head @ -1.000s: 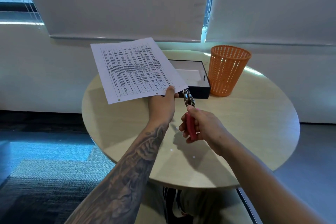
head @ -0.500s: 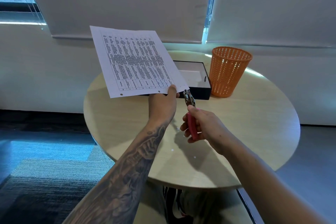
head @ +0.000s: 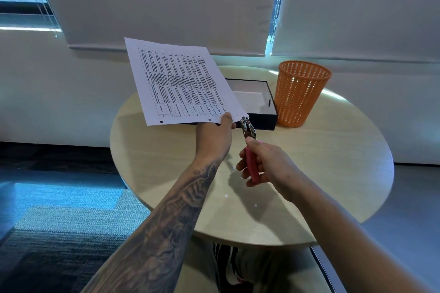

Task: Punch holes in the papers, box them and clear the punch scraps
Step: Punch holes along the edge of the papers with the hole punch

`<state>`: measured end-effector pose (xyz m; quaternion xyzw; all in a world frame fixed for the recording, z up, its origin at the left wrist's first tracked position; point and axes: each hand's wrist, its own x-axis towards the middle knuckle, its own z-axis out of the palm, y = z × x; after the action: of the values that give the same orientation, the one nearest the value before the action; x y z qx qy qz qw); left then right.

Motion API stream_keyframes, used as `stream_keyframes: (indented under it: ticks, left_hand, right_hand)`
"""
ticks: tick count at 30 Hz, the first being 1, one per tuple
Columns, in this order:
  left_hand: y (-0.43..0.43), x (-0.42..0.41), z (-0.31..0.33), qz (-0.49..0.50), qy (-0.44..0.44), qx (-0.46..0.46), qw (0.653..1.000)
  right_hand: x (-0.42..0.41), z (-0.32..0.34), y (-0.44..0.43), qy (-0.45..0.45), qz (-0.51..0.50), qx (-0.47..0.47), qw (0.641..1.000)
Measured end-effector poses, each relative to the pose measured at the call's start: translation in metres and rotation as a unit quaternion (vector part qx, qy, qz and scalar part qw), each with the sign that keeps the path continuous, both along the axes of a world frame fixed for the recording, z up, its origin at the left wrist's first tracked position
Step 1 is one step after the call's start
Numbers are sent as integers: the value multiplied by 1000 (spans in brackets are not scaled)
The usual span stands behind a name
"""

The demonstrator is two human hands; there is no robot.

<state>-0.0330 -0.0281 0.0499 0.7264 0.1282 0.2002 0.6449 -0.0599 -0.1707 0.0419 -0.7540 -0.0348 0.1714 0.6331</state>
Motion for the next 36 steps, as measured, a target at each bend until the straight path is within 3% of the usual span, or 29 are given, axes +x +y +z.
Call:
stream_keyframes:
  ticks: [22,36]
  left_hand:
    - [-1,-4,-5,-9,-12,60,998]
    - [-3,-4,-14,-16,-57,42,997]
  right_hand:
    - [-2,2,7,-3,-2,-19,1000]
    - [-2,0,6,3,-8,-5,1000]
